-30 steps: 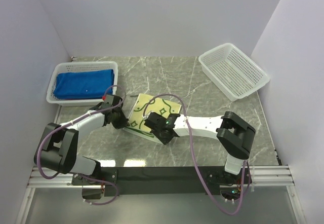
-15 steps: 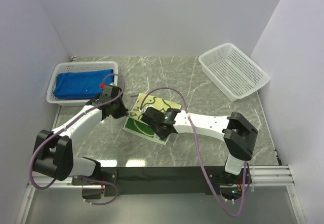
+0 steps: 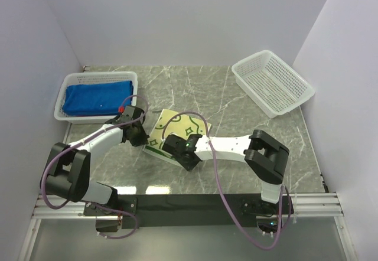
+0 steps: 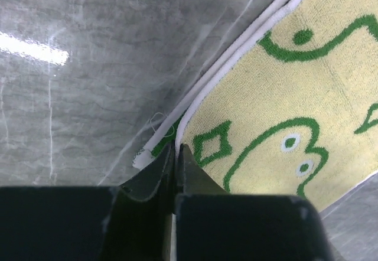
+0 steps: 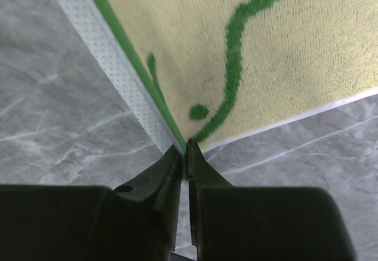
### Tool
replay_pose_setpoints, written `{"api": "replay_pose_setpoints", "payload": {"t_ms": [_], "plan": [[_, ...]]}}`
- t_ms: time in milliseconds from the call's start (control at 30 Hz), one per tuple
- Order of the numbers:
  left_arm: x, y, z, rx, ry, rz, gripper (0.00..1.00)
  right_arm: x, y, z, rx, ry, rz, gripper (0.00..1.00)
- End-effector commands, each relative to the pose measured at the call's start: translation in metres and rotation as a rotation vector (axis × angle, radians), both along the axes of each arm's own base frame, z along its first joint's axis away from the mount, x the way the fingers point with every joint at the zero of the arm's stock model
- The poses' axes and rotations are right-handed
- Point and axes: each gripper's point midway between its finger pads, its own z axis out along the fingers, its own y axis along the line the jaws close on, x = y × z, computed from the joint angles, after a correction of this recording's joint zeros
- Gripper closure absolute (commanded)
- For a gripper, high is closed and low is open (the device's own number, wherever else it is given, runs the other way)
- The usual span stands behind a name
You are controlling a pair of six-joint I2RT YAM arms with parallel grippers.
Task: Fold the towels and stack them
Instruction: Fold the towel
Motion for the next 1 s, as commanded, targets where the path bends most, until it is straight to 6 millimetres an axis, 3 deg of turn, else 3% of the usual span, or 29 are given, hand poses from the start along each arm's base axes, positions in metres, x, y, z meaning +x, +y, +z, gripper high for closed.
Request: {"api": "replay_pose_setpoints", "payload": {"t_ms": [0, 133, 200, 300, 333, 433, 567, 700, 833, 867, 933, 967], "plan": [[0.010, 0.011, -0.001, 0.053, -0.038, 0.028, 0.94, -0.015, -0.015, -0.004, -0.059, 0.046, -0.002, 0.84], [0.010, 0.008, 0.007, 0.054, -0.053, 0.022, 0.86, -0.020, -0.009, 0.006, -0.015, 0.062, 0.008, 0.70], [0.009, 0.010, 0.014, 0.060, -0.065, 0.027, 0.80, -0.023, -0.004, 0.015, 0.013, 0.066, 0.019, 0.69], [0.008, 0.014, 0.025, 0.071, -0.081, 0.028, 0.62, -0.029, 0.002, 0.034, 0.078, 0.076, 0.039, 0.68], [0.007, 0.014, 0.029, 0.074, -0.087, 0.031, 0.43, -0.033, 0.005, 0.044, 0.115, 0.085, 0.049, 0.65], [0.001, 0.016, 0.042, 0.070, -0.108, 0.025, 0.31, -0.039, 0.000, 0.058, 0.147, 0.089, 0.065, 0.62], [-0.009, 0.017, 0.063, 0.058, -0.155, 0.024, 0.27, -0.051, -0.008, 0.075, 0.204, 0.114, 0.078, 0.59], [-0.016, 0.005, 0.082, 0.013, -0.214, -0.005, 0.27, -0.046, -0.003, 0.091, 0.316, 0.070, 0.034, 0.59], [-0.008, -0.015, 0.089, -0.024, -0.238, -0.049, 0.30, -0.020, 0.000, 0.090, 0.434, 0.043, -0.099, 0.61], [-0.004, -0.022, 0.091, -0.034, -0.251, -0.067, 0.32, 0.001, -0.005, 0.084, 0.473, 0.020, -0.169, 0.61], [0.001, -0.033, 0.083, -0.038, -0.241, -0.099, 0.35, 0.011, -0.003, 0.087, 0.579, 0.055, -0.213, 0.62], [0.003, -0.038, 0.079, -0.053, -0.233, -0.113, 0.36, 0.034, -0.011, 0.083, 0.640, 0.031, -0.278, 0.64]]}}
